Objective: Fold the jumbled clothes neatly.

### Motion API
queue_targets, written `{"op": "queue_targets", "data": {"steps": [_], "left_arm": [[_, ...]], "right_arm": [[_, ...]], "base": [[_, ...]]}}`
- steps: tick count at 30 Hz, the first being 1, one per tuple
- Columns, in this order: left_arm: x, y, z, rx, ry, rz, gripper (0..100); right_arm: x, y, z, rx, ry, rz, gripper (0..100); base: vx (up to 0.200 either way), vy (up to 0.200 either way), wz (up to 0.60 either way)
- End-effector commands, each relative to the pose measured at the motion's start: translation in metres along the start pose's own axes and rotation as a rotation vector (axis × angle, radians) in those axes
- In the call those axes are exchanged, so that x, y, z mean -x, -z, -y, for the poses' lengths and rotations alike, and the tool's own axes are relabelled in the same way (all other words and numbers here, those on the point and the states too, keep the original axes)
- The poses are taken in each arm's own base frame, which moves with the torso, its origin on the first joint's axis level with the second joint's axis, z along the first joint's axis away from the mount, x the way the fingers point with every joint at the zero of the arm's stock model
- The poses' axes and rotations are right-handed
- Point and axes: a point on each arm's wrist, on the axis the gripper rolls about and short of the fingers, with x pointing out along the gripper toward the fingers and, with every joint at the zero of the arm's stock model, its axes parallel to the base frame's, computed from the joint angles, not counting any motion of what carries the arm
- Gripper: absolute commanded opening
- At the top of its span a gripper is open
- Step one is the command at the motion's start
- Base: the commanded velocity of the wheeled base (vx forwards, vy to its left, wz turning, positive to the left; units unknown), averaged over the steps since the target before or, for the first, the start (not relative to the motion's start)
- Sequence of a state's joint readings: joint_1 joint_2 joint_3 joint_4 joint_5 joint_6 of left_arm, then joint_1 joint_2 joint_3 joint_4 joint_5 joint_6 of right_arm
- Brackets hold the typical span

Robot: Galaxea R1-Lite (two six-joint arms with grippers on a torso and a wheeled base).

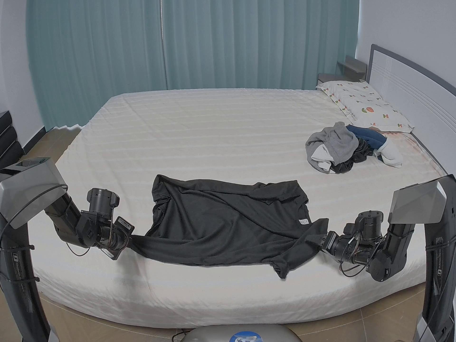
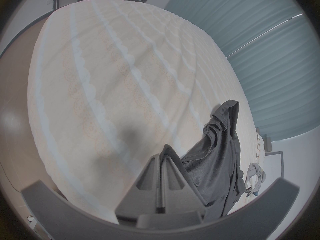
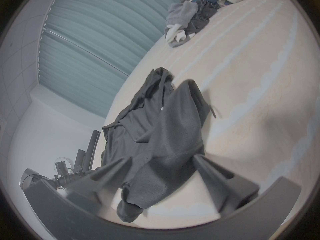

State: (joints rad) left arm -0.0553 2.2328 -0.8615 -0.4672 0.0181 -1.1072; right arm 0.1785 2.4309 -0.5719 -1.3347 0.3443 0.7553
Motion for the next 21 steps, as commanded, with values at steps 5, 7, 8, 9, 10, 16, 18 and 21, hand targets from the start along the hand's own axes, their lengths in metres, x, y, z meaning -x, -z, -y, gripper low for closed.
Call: {"op": "queue_targets", "data": {"steps": [5, 7, 8, 9, 10, 16, 18, 21], "left_arm": [[0.001, -0.001, 0.001, 0.006, 0.005, 0.002, 0], [0.001, 0.0, -0.001, -0.002, 0.0, -0.002, 0], [0.001, 0.0, -0.001, -0.002, -0.002, -0.003, 0], [0.001, 0.0, -0.001, -0.002, -0.002, -0.003, 0], [0.002, 0.0, -0.002, -0.002, -0.002, -0.009, 0], [0.012, 0.003, -0.008, -0.045, -0.013, -0.011, 0], [0.027, 0.006, -0.012, -0.124, -0.012, -0.022, 0], [0.032, 0.015, -0.015, -0.201, -0.027, -0.046, 0]], "right_arm": [[-0.005, 0.008, 0.001, 0.015, 0.049, 0.001, 0], [0.003, 0.005, -0.002, 0.013, 0.055, 0.011, 0], [0.011, 0.002, -0.006, 0.009, 0.061, 0.012, 0], [0.011, 0.002, -0.006, 0.009, 0.061, 0.012, 0], [0.026, -0.006, -0.012, -0.003, 0.071, 0.007, 0], [0.057, -0.022, -0.027, -0.03, 0.113, -0.047, 0], [0.076, -0.027, -0.039, 0.006, 0.16, -0.105, 0], [0.095, -0.028, -0.05, 0.048, 0.195, -0.168, 0]], "base": [[0.0, 0.0, 0.0], [0.0, 0.0, 0.0], [0.0, 0.0, 0.0], [0.0, 0.0, 0.0], [0.0, 0.0, 0.0], [0.0, 0.0, 0.0], [0.0, 0.0, 0.0], [0.0, 0.0, 0.0]]}}
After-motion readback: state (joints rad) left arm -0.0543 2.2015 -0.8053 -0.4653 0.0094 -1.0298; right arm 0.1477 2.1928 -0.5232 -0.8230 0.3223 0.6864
